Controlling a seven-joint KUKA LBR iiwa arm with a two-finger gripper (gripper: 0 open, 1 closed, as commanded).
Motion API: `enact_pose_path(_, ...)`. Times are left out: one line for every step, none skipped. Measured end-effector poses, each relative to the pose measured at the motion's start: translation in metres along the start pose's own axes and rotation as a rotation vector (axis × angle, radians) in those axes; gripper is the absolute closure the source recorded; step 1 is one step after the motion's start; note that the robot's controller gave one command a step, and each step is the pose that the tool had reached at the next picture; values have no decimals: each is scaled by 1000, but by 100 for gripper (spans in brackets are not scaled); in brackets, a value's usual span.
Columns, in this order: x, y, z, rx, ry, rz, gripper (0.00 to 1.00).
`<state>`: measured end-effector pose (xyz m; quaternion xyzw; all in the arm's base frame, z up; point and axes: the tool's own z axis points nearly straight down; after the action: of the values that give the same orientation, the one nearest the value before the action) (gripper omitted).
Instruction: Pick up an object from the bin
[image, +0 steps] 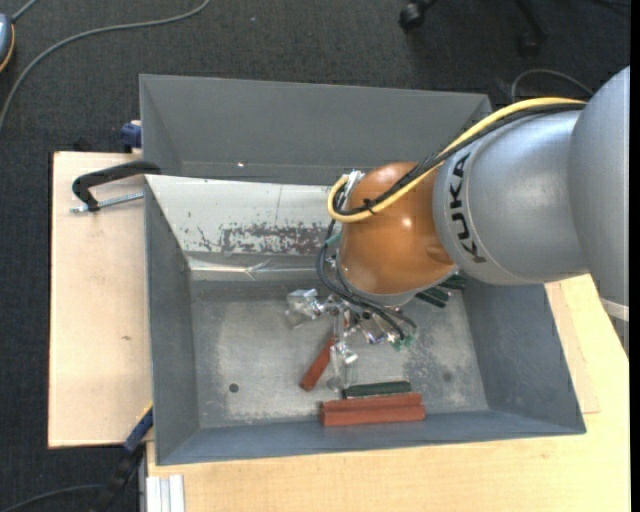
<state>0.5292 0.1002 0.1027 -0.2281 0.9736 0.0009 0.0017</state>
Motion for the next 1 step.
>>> enact_pose_path(-1, -3, -5, 1, -3, -156, 0)
